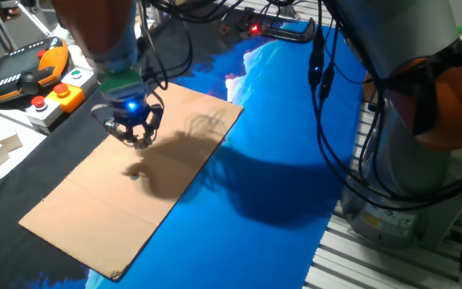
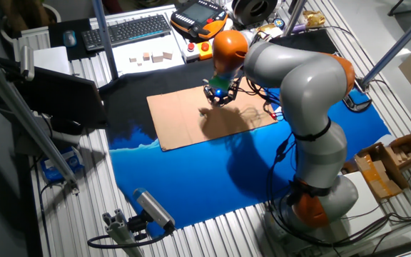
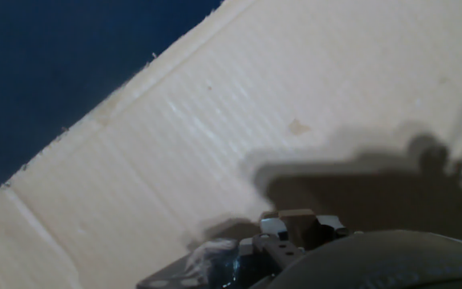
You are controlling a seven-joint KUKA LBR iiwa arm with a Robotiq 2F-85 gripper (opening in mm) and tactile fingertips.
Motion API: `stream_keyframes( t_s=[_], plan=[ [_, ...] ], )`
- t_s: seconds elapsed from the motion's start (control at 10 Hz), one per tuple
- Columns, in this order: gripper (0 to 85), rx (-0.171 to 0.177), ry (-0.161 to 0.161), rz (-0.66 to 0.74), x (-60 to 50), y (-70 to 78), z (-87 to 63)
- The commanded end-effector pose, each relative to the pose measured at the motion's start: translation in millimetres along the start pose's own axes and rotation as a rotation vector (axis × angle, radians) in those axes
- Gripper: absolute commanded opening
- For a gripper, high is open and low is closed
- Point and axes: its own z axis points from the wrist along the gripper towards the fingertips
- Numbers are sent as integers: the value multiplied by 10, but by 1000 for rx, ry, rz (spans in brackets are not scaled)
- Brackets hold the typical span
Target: Grab the block and place it at the designated location
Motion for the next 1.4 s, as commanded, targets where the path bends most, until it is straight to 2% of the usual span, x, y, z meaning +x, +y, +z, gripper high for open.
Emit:
stream_keyframes(
  t_s=[0.0,0.2,0.4,0.6,0.7,0.9,1.1,1.2,1.3],
  plan=[
    [7,-4,0,4,14,18,18],
    [7,-11,4,10,29,67,45],
    [7,-10,2,-26,-31,17,71],
    [7,-30,-1,-59,-31,17,71],
    [7,-25,-15,-68,-31,17,71],
    [7,-47,-16,-60,-31,17,71],
    [7,-50,-27,-60,-31,17,71],
    [7,-35,-36,-61,-22,50,57],
    [7,-31,-22,-61,15,144,30]
  ],
)
